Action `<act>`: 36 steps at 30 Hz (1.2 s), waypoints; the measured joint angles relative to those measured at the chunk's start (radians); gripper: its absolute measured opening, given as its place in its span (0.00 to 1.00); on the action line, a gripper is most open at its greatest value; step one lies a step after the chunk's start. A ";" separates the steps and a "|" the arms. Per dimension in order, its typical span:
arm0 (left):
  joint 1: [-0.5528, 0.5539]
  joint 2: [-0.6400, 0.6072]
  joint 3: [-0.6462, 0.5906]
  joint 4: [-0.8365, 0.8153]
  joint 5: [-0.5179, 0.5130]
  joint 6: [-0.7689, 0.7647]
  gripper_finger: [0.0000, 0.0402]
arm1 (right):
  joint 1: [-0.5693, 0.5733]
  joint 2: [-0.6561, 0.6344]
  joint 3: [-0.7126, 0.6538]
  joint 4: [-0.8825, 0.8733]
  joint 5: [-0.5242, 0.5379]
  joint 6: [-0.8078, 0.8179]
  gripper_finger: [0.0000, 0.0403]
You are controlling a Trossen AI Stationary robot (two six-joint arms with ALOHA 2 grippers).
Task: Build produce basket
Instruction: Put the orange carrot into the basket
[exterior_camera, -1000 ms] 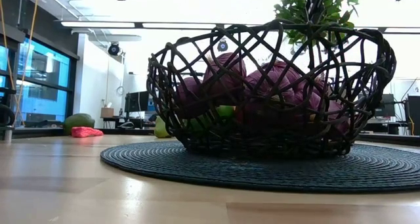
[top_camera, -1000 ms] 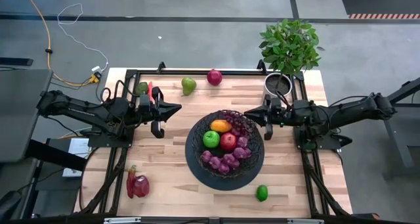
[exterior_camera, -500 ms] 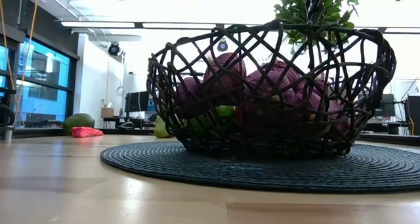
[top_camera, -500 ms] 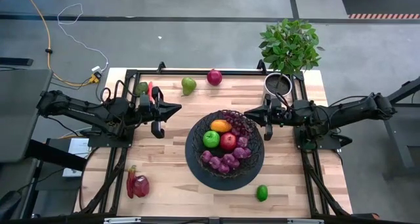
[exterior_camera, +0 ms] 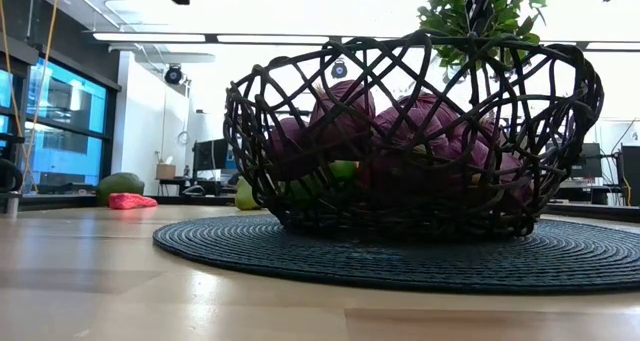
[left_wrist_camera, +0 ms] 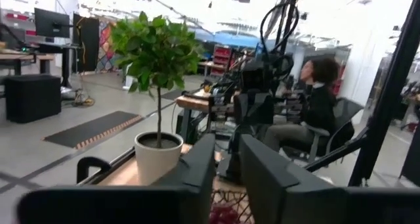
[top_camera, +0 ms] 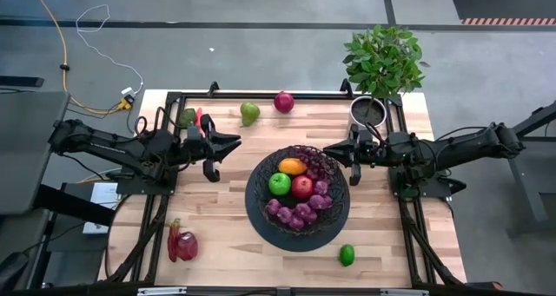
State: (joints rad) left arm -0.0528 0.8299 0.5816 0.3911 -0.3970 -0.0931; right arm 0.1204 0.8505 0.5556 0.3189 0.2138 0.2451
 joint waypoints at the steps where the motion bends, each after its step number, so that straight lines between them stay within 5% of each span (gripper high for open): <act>1: 0.000 0.000 0.000 -0.009 -0.005 -0.004 0.21 | 0.000 0.000 0.000 0.000 0.000 0.000 0.00; 13: 0.000 0.000 0.000 -0.029 -0.110 -0.051 0.71 | 0.000 0.000 0.000 0.000 0.000 0.042 0.00; 28: 0.009 0.003 0.028 -0.090 -0.188 -0.109 0.76 | -0.002 0.000 0.000 0.000 0.001 0.042 0.00; 31: 0.060 0.030 0.152 -0.249 -0.240 -0.192 0.76 | -0.002 0.000 0.000 -0.001 0.016 0.042 0.00; 36: 0.203 0.123 0.392 -0.849 -0.279 -0.381 0.76 | -0.002 0.000 0.000 -0.002 0.022 0.042 0.00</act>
State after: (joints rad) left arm 0.1501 0.9526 0.9740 -0.4575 -0.6761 -0.4745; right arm 0.1181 0.8509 0.5560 0.3165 0.2356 0.2873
